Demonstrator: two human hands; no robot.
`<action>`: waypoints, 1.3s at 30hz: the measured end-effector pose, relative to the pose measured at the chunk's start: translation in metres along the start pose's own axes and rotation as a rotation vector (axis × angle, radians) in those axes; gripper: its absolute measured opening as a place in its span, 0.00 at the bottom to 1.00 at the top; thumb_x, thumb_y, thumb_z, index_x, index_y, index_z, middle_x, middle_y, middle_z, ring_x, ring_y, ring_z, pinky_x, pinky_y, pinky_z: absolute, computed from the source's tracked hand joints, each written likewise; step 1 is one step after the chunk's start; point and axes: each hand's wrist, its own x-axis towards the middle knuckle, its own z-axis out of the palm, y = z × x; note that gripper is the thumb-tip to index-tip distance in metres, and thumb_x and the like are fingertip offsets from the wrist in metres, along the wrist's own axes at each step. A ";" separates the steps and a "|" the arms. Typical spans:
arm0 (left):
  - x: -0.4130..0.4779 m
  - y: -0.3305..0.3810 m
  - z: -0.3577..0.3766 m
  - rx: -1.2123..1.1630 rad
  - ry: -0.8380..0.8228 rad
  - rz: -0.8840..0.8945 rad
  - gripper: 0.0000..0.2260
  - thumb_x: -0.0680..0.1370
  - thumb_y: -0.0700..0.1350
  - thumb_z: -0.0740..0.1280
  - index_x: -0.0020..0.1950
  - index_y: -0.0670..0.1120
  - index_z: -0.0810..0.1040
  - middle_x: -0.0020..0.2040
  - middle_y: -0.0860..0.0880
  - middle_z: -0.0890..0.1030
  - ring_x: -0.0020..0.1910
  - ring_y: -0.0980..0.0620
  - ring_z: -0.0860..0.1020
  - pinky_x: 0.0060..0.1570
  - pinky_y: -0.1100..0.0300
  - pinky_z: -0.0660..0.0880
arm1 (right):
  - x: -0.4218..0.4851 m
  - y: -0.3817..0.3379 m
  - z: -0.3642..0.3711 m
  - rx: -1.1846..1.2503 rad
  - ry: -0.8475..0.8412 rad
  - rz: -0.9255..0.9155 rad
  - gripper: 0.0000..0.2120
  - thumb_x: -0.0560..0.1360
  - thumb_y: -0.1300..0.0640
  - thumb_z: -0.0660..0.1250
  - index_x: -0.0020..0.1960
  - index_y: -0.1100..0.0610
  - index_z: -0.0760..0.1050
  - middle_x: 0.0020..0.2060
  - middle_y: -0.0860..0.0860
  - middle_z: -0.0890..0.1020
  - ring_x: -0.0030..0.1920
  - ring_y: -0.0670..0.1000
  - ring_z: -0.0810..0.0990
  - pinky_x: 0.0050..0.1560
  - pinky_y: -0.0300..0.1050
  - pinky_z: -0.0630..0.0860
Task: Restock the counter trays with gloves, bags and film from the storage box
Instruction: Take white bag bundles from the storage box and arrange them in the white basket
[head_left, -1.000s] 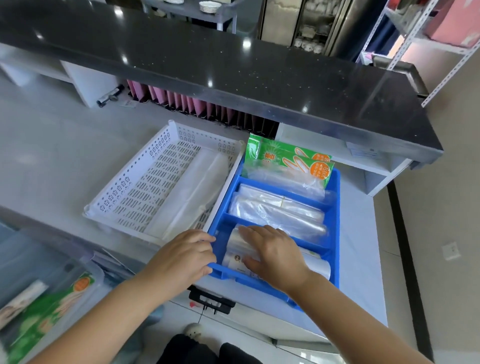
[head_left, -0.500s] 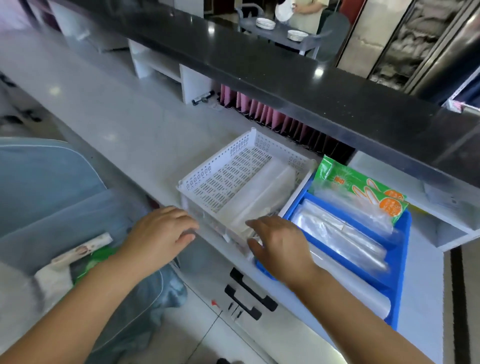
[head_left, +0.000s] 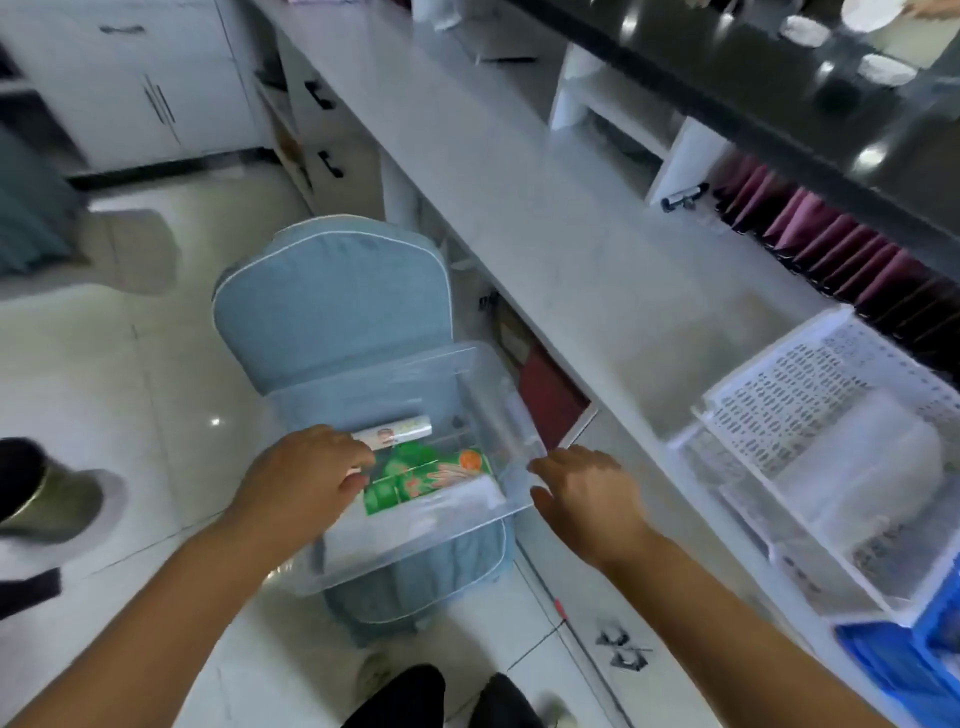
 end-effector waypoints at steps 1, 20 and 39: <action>-0.001 -0.021 0.003 -0.004 -0.014 -0.037 0.08 0.75 0.46 0.65 0.51 0.52 0.81 0.49 0.48 0.82 0.51 0.47 0.77 0.48 0.56 0.74 | 0.011 -0.011 0.006 0.016 -0.016 -0.005 0.12 0.73 0.54 0.61 0.52 0.54 0.79 0.48 0.53 0.83 0.48 0.58 0.80 0.48 0.48 0.76; -0.012 -0.160 0.133 -0.223 -0.141 -0.540 0.09 0.75 0.44 0.65 0.53 0.51 0.80 0.49 0.55 0.82 0.49 0.54 0.76 0.42 0.63 0.67 | 0.185 -0.129 0.264 0.556 -0.831 0.102 0.19 0.75 0.54 0.65 0.64 0.55 0.71 0.59 0.54 0.79 0.58 0.53 0.77 0.56 0.41 0.71; 0.031 -0.145 0.184 -0.433 -0.045 -0.840 0.08 0.76 0.45 0.64 0.51 0.54 0.80 0.49 0.57 0.81 0.44 0.57 0.76 0.41 0.68 0.68 | 0.212 -0.171 0.326 1.535 -1.076 0.981 0.14 0.71 0.68 0.68 0.57 0.67 0.74 0.54 0.62 0.80 0.51 0.61 0.79 0.55 0.57 0.77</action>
